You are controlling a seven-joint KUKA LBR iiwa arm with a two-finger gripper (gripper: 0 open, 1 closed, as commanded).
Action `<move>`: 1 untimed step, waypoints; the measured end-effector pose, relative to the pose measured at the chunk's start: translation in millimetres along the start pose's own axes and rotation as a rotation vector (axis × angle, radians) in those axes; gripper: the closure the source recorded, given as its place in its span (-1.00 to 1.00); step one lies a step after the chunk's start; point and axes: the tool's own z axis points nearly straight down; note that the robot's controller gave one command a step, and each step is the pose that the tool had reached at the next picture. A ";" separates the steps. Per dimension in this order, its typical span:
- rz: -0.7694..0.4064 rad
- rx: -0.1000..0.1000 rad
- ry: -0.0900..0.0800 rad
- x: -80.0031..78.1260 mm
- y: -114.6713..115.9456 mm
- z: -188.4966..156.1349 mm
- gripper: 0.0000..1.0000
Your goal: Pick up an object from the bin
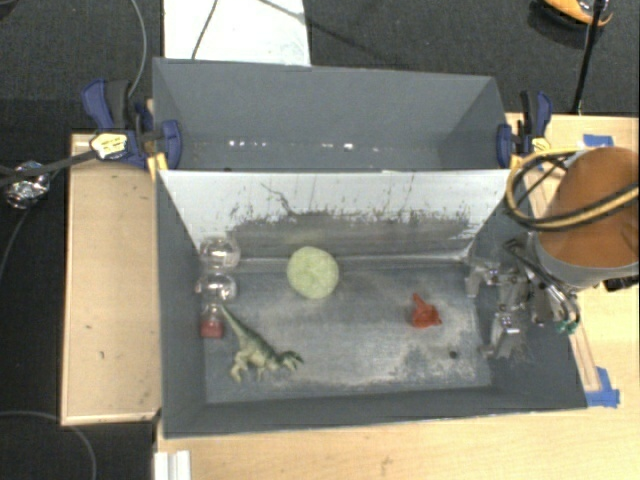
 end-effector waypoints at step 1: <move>0.037 0.001 -0.008 -13.5 12.9 35.3 -1.00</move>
Offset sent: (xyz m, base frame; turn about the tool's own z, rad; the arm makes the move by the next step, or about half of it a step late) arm 0.0158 0.0170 -0.0611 0.0396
